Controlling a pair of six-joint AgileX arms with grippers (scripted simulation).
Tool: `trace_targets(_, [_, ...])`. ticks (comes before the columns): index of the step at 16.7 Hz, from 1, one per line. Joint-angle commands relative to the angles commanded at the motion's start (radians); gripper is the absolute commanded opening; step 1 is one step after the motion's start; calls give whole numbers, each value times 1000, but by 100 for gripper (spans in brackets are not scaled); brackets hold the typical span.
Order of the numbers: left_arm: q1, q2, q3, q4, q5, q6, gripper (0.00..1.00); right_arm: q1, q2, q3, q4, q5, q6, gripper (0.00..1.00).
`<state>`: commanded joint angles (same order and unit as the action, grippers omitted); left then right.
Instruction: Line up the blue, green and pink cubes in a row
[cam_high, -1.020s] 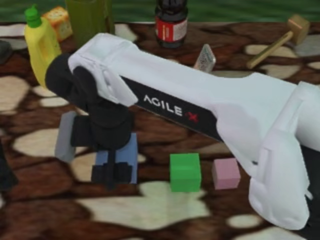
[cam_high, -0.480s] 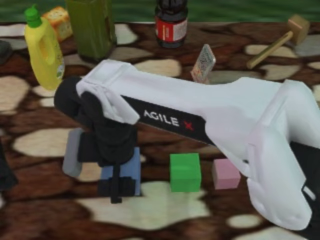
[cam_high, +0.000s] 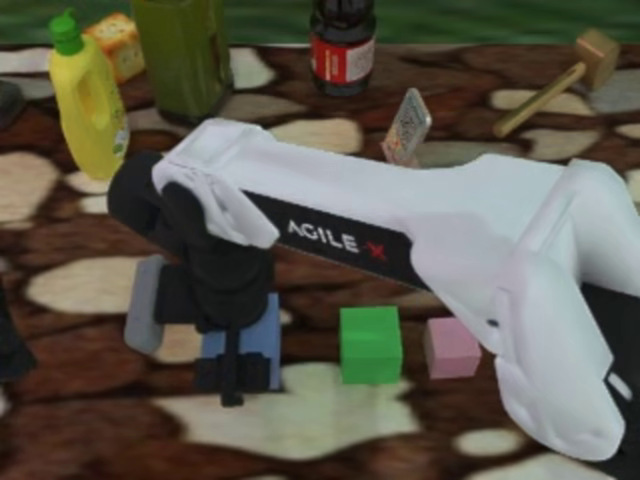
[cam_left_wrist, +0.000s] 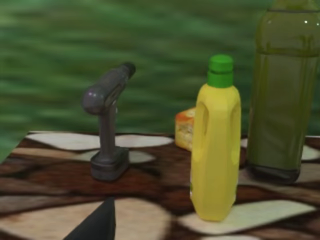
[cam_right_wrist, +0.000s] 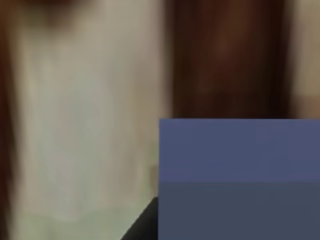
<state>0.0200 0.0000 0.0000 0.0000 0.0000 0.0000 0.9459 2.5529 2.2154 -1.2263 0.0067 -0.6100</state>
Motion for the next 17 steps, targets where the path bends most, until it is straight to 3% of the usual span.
trace_targets(5, [0, 0, 0, 0, 0, 0, 100, 0, 0, 0, 0, 0, 0, 98])
trace_targets(17, [0, 0, 0, 0, 0, 0, 100, 0, 8, 41, -40, 0, -1, 100])
